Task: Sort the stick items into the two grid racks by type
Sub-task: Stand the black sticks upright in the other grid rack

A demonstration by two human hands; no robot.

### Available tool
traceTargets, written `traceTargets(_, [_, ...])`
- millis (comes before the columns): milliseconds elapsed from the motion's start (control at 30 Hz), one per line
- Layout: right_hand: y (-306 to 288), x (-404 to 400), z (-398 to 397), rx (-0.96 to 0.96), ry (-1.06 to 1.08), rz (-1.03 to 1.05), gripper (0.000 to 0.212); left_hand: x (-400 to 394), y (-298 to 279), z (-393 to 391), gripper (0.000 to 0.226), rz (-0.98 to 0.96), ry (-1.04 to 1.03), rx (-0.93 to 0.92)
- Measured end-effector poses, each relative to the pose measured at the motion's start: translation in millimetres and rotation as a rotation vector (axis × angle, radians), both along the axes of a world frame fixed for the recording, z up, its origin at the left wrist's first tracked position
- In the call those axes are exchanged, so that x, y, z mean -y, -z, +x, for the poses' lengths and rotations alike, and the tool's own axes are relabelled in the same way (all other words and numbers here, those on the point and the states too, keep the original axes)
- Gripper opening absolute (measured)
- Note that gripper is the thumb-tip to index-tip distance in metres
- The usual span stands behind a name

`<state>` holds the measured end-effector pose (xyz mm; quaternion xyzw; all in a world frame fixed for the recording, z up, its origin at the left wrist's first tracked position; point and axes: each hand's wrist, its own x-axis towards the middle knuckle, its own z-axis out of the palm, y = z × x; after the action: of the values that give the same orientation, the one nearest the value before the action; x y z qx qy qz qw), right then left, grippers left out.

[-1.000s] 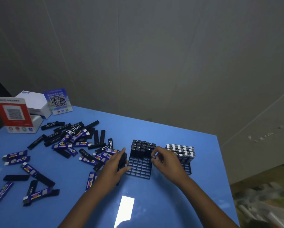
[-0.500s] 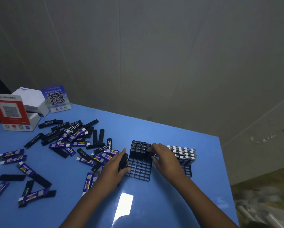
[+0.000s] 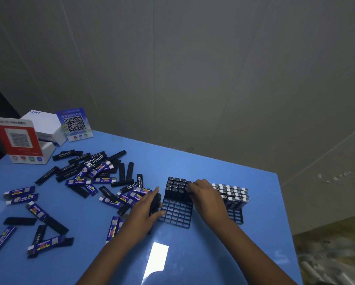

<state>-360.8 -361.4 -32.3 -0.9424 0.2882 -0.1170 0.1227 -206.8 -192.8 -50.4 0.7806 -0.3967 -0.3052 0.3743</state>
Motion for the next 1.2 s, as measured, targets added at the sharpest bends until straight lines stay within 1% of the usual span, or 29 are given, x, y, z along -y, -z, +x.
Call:
traceTargets(167, [0,0,1,-0.057,0.004,-0.072,0.022,-4,-1,0,0.077,-0.002,0.0,0.01])
traceTargets(233, [2,-2,2,-0.079,0.001,-0.07,0.026,-7,-2,0,0.076,-0.01,-0.004,0.01])
traceTargets(400, [6,-6,4,-0.037,0.013,-0.081,0.025,-11,-7,2,0.073,-0.012,-0.019,0.034])
traceTargets(500, [1,-5,2,-0.022,-0.014,-0.032,0.014,-11,-10,3,0.074,-0.008,-0.009,0.03])
traceTargets(533, [-1,-5,0,-0.02,-0.024,0.0,0.011,-11,-10,3,0.074,-0.004,0.0,0.027])
traceTargets(600, [-8,-6,-4,0.008,-0.021,0.13,0.012,-9,-10,2,0.076,-0.005,0.025,0.032])
traceTargets(667, [-18,-11,-7,0.085,0.02,0.334,0.011,-5,-11,-2,0.077,-0.008,0.044,0.046])
traceTargets(767, [-35,-20,-11,0.253,0.066,0.67,0.009,3,-13,-9,0.077,-0.031,0.085,0.055])
traceTargets(833, [-47,-30,-14,0.336,0.067,0.818,0.008,8,-15,-15,0.074,-0.059,0.122,0.063])
traceTargets(900, [-56,-38,-17,0.403,0.051,0.868,0.013,13,-18,-22,0.069,-0.092,0.159,0.07])
traceTargets(967, [-59,-44,-20,0.443,0.037,0.86,0.017,19,-19,-28,0.067,-0.128,0.187,0.062])
traceTargets(1067, [-56,-47,-27,0.456,0.047,0.813,0.02,24,-20,-35,0.069,-0.15,0.219,0.053])
traceTargets(1200, [-52,-46,-35,0.454,0.07,0.795,0.018,24,-21,-40,0.071,-0.122,0.255,0.053])
